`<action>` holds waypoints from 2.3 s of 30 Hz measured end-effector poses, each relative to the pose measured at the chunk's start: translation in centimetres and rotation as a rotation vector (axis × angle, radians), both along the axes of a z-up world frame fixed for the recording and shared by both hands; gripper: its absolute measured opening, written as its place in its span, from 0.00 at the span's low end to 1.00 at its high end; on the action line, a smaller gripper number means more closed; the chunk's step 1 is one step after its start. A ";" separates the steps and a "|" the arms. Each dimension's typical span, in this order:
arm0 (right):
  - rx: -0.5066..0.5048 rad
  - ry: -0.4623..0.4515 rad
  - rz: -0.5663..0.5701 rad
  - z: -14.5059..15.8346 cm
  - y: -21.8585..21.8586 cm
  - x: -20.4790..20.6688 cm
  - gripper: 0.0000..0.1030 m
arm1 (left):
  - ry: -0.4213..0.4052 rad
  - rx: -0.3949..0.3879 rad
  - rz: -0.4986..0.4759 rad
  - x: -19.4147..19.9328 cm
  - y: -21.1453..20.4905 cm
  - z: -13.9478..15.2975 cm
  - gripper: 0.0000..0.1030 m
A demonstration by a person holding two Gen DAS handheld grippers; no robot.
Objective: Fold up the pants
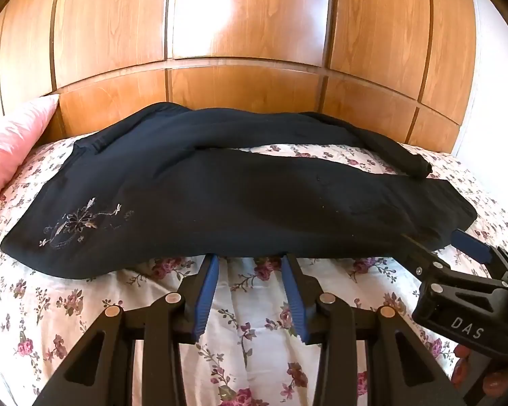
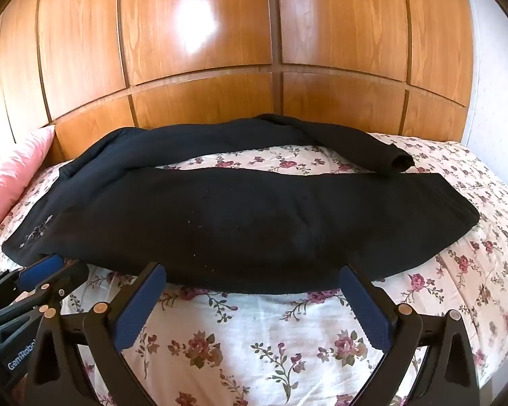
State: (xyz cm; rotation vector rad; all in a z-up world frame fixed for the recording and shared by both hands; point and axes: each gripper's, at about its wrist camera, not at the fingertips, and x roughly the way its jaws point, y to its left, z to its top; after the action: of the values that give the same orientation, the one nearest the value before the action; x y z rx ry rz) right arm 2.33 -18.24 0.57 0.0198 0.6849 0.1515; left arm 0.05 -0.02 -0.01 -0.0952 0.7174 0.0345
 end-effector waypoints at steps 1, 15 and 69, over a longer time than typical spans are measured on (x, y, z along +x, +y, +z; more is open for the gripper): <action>0.001 0.001 0.000 0.0 0.0 0.0 1.00 | 0.000 -0.001 -0.001 0.0 0.0 0.0 0.38; 0.023 -0.002 0.004 -0.3 -0.1 -0.1 1.00 | -0.008 -0.005 -0.009 -0.1 0.2 0.2 0.38; -0.013 -0.026 -0.033 0.8 -1.6 0.0 1.00 | -0.047 -0.257 0.031 -1.7 7.4 1.4 0.46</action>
State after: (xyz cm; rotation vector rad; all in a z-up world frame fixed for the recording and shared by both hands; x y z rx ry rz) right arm 2.36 -19.79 1.40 0.0169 0.6591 0.1156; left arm -1.65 7.34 1.36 -0.3517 0.6706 -0.0304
